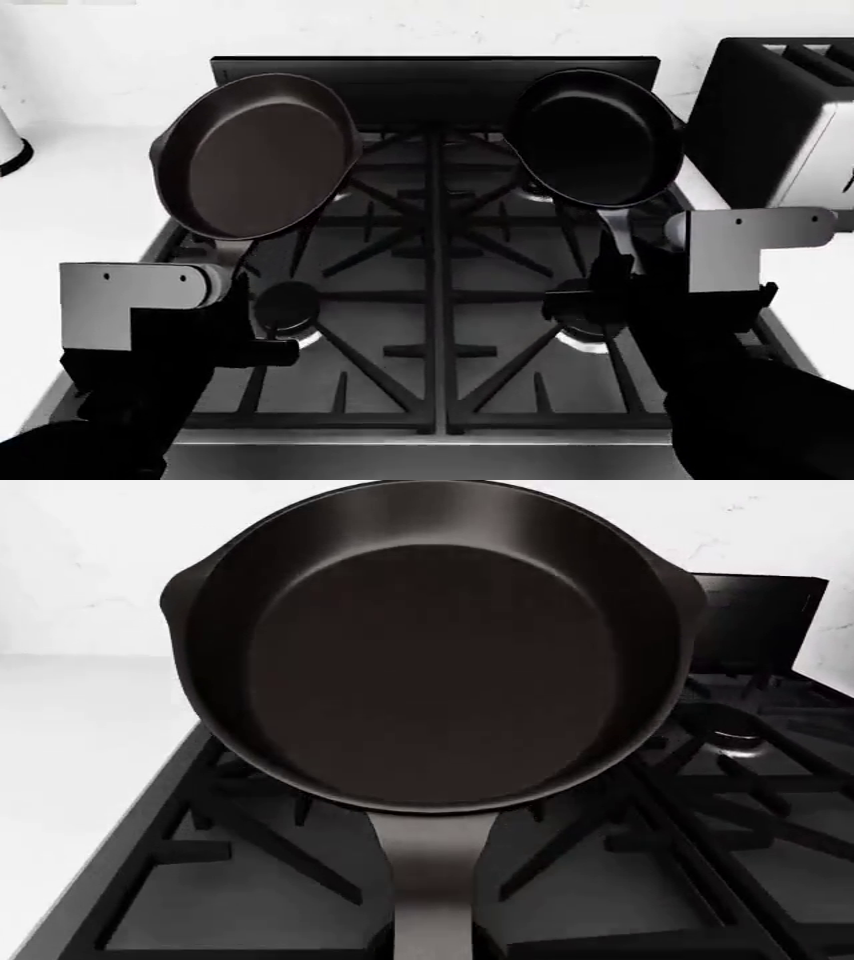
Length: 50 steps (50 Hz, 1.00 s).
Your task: Place both pans onto different burners. Then place the potato and the sushi on different pans.
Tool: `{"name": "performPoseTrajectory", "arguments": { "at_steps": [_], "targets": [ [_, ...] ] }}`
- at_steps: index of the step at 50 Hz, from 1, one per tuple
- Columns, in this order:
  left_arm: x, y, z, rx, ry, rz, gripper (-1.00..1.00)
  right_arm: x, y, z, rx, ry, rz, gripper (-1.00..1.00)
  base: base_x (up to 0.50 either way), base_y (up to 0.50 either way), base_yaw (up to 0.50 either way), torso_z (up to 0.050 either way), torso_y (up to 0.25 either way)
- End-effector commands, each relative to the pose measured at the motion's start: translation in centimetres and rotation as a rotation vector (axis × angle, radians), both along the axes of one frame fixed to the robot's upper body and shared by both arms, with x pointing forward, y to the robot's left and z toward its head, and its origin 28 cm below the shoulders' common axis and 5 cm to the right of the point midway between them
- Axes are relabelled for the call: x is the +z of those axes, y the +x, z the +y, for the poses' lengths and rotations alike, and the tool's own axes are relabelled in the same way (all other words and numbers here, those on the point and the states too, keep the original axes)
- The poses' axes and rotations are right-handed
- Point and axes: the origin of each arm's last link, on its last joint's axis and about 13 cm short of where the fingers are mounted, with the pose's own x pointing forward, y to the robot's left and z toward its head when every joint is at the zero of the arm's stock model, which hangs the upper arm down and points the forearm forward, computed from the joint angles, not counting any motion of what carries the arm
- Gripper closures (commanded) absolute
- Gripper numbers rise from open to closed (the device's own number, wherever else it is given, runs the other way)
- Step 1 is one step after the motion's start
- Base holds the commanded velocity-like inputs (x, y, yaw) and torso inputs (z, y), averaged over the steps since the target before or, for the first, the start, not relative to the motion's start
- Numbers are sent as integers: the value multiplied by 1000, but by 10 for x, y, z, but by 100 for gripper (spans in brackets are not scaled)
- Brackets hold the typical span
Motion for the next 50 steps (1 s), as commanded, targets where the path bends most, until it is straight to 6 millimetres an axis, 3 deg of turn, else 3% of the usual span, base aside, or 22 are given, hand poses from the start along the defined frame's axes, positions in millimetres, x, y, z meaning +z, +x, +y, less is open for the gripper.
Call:
{"name": "performPoseTrajectory", "arguments": {
  "at_steps": [1, 34, 50],
  "targets": [
    [3, 3, 1, 6, 0, -27, 100, 7, 4, -5, -36, -6, -63, 100, 254, 0, 0, 0, 0],
    [2, 6, 0, 1, -4, -27, 100, 7, 9, -9, -67, -7, -32, 100, 184, 0, 0, 1, 3],
    [-1, 9, 1, -2, -14, -34, 100, 19, 42, -16, -54, -90, 71, 100, 0, 0, 0, 1, 2]
  ]
}}
